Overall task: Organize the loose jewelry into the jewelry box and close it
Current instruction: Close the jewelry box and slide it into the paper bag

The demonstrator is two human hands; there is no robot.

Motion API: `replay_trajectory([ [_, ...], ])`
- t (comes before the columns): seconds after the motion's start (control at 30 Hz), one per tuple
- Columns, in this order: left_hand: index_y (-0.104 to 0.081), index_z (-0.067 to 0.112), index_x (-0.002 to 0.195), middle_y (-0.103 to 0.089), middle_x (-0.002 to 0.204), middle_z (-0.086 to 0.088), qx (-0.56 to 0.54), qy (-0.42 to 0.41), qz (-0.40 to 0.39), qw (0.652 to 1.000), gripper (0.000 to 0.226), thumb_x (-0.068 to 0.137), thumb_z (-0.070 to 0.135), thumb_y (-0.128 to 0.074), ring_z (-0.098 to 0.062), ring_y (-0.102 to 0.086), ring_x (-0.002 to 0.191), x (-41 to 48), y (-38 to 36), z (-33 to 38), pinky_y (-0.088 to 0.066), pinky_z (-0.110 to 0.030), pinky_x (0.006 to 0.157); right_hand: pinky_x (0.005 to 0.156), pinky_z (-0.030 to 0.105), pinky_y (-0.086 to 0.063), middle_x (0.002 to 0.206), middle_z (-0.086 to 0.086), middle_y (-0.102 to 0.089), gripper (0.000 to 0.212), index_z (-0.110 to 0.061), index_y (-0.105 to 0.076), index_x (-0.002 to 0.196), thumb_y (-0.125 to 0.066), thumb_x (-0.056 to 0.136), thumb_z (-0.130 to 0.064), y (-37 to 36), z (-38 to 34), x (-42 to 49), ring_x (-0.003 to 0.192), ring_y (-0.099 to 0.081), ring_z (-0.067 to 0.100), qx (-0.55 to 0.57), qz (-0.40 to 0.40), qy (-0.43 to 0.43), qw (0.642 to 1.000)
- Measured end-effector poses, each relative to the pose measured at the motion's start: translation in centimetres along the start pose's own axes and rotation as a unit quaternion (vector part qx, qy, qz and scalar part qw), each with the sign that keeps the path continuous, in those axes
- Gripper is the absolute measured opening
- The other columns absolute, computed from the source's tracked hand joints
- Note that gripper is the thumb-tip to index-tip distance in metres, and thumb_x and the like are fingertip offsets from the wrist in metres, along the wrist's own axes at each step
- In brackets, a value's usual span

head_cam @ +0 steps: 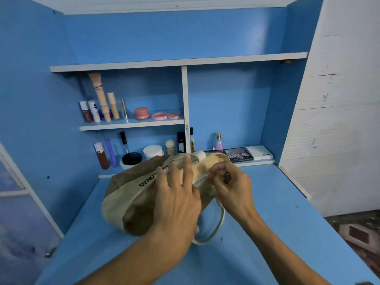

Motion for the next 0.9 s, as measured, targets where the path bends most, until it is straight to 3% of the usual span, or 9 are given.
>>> replay_trajectory([
  [0.13,-0.038,0.0,0.148,0.006,0.16,-0.028,0.011,-0.017,0.024,1.0,0.053,0.102,0.024,-0.049,-0.046,-0.02,0.138,0.7,-1.3,-0.1,-0.021,-0.058,0.109,0.065,0.017,-0.05,0.072,-0.011,-0.068,0.028,-0.025,-0.069,0.082,-0.062,0.086,0.002,0.9,0.3,0.8,0.069,-0.064,0.011,-0.025,0.005,0.02,0.999],
  [0.23,-0.071,-0.005,0.108,-0.046,0.132,-0.028,0.015,-0.059,0.078,0.995,0.033,0.076,0.003,-0.069,-0.037,-0.042,0.103,-0.1,-2.7,-2.0,-0.037,-0.049,0.079,0.067,0.022,-0.052,0.079,-0.018,-0.071,0.029,-0.03,-0.067,0.081,-0.062,0.088,-0.003,1.9,1.8,1.8,0.074,-0.064,0.006,-0.082,0.024,0.007,0.996],
  [0.3,-0.074,-0.008,0.088,-0.059,0.112,-0.027,0.026,-0.079,0.113,0.99,0.032,0.055,-0.008,-0.074,-0.04,-0.049,0.085,-0.5,-3.5,-3.3,-0.041,-0.05,0.063,0.069,0.034,-0.056,0.079,-0.017,-0.071,0.026,-0.031,-0.066,0.082,-0.062,0.089,-0.006,2.4,2.8,2.8,0.074,-0.065,0.006,-0.107,0.043,-0.012,0.993],
  [0.43,-0.072,-0.007,0.092,-0.062,0.108,-0.025,0.022,-0.087,0.189,0.978,0.049,0.068,-0.007,-0.03,-0.041,-0.055,0.078,-0.2,-3.9,-4.1,-0.048,-0.05,0.06,0.071,0.029,-0.056,0.089,-0.014,-0.07,0.022,-0.029,-0.065,0.085,-0.062,0.093,-0.009,1.6,2.7,3.6,0.08,-0.064,0.007,-0.15,0.049,0.028,0.987],
  [0.57,-0.073,0.01,0.093,-0.064,0.096,-0.008,-0.024,-0.05,0.141,0.988,0.042,0.054,0.004,-0.087,-0.029,-0.055,0.075,1.8,-3.3,-6.5,-0.053,-0.041,0.06,0.069,0.006,-0.045,0.107,0.002,-0.057,0.023,-0.028,-0.064,0.101,-0.063,0.092,-0.007,1.6,1.2,3.7,0.073,-0.065,0.001,-0.084,0.086,0.041,0.992],
  [0.63,-0.072,0.017,0.088,-0.061,0.091,-0.003,-0.07,-0.029,0.123,0.99,0.012,0.078,0.015,-0.077,-0.028,-0.059,0.077,2.9,-1.5,-7.8,-0.052,-0.037,0.062,0.07,0.006,-0.045,0.111,0.003,-0.053,0.024,-0.029,-0.061,0.107,-0.064,0.093,-0.01,1.4,0.2,3.5,0.075,-0.064,-0.001,-0.058,0.085,0.03,0.994],
  [0.7,-0.073,0.018,0.09,-0.057,0.083,0.0,-0.151,-0.015,0.104,0.983,0.015,0.091,0.022,-0.059,-0.027,-0.061,0.082,4.7,0.4,-8.9,-0.043,-0.034,0.065,0.07,0.009,-0.048,0.11,0.0,-0.053,0.024,-0.033,-0.059,0.107,-0.063,0.094,-0.013,0.8,-1.0,2.5,0.079,-0.064,0.002,-0.043,0.052,0.03,0.997],
  [0.83,-0.061,0.013,0.057,-0.049,0.051,-0.003,-0.38,0.064,0.026,0.923,0.03,0.085,0.022,-0.063,-0.018,-0.049,0.049,8.2,3.5,-10.0,-0.031,-0.027,0.05,0.068,0.013,-0.048,0.099,-0.005,-0.061,0.009,-0.034,-0.062,0.104,-0.059,0.097,-0.038,-0.6,-3.2,-0.4,0.083,-0.064,0.006,-0.004,-0.016,0.033,0.999],
  [0.9,-0.05,0.016,0.05,-0.046,0.044,0.003,-0.51,0.109,-0.006,0.853,0.038,0.086,0.016,-0.063,-0.012,-0.043,0.041,9.1,4.0,-9.4,-0.036,-0.022,0.049,0.078,0.024,-0.053,0.101,-0.009,-0.067,0.033,-0.038,-0.063,0.107,-0.047,0.093,-0.063,-0.8,-4.1,-2.2,0.093,-0.067,0.008,0.055,-0.054,0.006,0.997],
])
Point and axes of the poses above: each hand's wrist, its own x-axis towards the middle knuckle, its own y-axis out of the back of the hand, z = x × y, the point moved 1 cm from there along x, towards the middle knuckle
